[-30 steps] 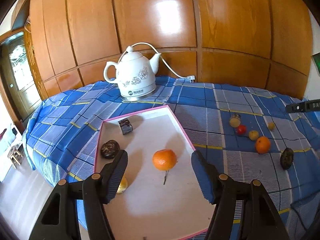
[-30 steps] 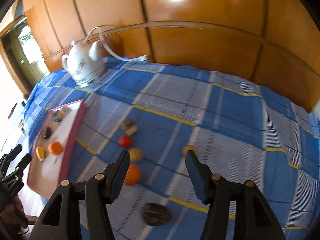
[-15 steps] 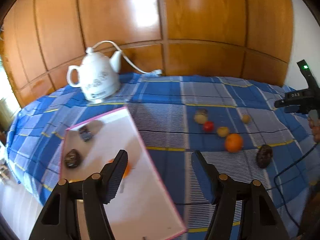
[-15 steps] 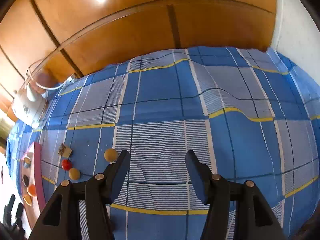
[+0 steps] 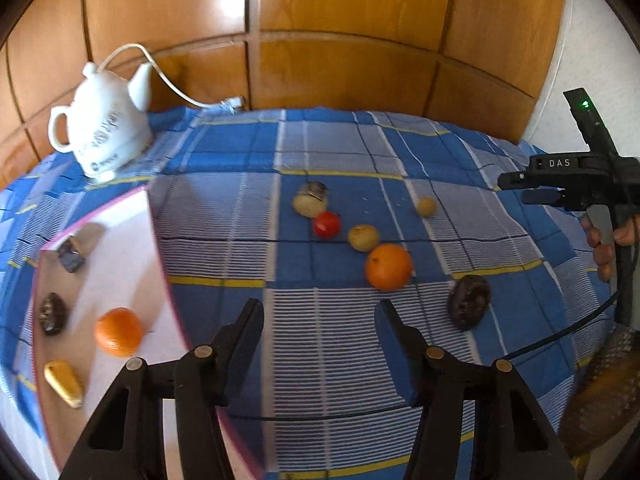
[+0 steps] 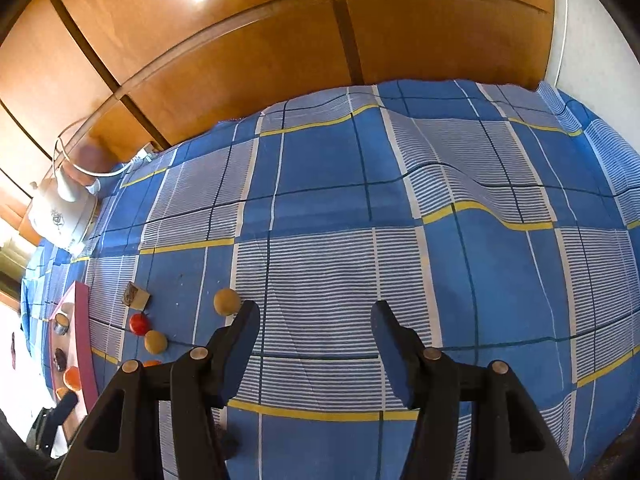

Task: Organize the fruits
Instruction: 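Move the right gripper over the table fruits while the left gripper reaches toward the tan round fruit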

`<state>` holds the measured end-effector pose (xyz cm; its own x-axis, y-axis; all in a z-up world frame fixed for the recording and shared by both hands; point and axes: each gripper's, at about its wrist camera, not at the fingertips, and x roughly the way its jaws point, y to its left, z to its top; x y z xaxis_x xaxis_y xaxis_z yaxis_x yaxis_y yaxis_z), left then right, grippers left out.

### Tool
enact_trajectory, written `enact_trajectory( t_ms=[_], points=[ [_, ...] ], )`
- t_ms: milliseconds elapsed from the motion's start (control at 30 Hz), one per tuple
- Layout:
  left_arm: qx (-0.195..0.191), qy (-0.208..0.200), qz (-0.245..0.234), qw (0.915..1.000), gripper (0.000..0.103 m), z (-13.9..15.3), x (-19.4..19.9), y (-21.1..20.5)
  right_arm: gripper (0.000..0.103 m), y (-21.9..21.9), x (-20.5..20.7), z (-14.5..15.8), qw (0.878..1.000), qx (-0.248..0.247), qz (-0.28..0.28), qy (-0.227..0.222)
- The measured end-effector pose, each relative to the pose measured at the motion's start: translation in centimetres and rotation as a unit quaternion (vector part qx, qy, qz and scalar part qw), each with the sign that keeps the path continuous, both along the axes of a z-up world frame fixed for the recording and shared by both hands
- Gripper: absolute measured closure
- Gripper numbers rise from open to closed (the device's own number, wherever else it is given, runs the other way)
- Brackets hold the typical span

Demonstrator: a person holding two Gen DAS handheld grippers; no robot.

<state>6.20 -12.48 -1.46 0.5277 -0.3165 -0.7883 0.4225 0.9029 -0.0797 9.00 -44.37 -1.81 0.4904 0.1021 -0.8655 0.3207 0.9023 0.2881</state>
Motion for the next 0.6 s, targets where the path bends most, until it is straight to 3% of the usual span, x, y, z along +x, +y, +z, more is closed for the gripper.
enact_trajectory(
  t_ms=[100,233,433,600],
  points=[
    [-0.011,0.02,-0.002,0.9997,0.047,-0.4,0.9,-0.5,0.044,0.2,0.1,0.1,1.0,-0.005,0.005,0.0],
    [-0.042,0.063,-0.011,0.9971,0.064,-0.9,2.7,-1.4,0.044,0.5,0.2,0.2,1.0,-0.003,0.013,-0.002],
    [-0.096,0.132,-0.006,0.9867,0.07,-1.8,6.4,-3.1,0.044,0.6,0.2,0.4,1.0,0.003,0.018,-0.005],
    [-0.111,0.172,0.017,0.9786,0.069,-2.9,9.2,-4.2,0.044,0.8,0.3,0.4,1.0,0.01,0.022,-0.008]
  ],
)
